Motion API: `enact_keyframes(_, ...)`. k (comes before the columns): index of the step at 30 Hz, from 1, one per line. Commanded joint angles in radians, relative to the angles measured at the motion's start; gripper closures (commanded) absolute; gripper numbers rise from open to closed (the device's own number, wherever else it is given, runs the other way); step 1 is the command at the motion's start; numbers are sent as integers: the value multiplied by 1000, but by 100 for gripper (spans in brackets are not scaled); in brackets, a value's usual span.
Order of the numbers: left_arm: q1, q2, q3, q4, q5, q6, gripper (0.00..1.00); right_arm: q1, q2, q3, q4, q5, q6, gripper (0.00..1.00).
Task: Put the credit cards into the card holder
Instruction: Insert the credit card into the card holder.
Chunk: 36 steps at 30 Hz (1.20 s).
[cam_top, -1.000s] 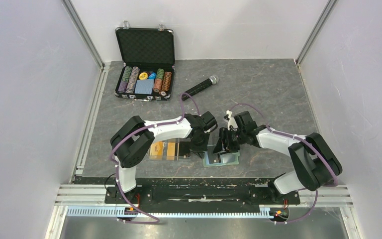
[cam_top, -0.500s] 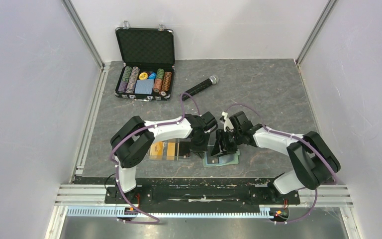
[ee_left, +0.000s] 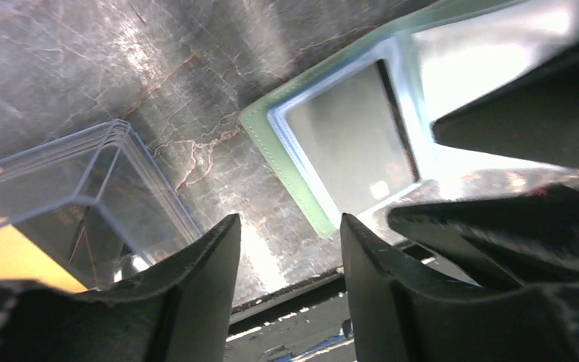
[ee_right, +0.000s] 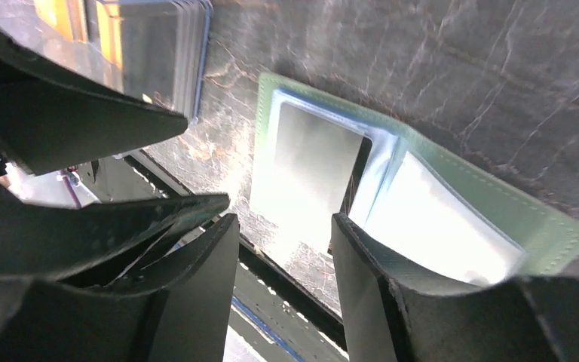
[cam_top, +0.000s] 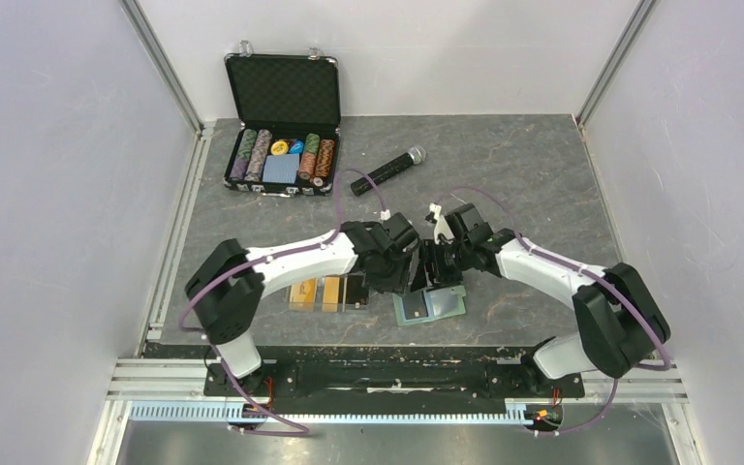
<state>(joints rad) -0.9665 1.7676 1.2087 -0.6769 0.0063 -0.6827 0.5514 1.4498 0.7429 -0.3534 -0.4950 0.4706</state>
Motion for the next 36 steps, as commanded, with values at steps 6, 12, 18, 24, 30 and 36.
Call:
enact_keyframes(6, 3, -163, -104, 208, 77, -95, 33, 5, -52, 47, -54, 71, -107, 60)
enact_keyframes(12, 42, -155, -224, 381, 204, -189, 34, 5, -17, -16, -5, 74, -104, 78)
enact_keyframes(18, 78, -133, -301, 502, 260, -242, 45, 5, 18, -71, 22, 93, -104, 88)
enact_keyframes(24, 78, -87, -288, 517, 279, -236, 47, 5, 45, -100, 35, 105, -110, 92)
enact_keyframes(30, 78, -49, -276, 530, 299, -232, 50, 5, 54, -106, 43, 102, -109, 94)
enact_keyframes(36, 77, -42, -275, 569, 326, -238, 65, 6, 59, -103, 44, 91, -108, 95)
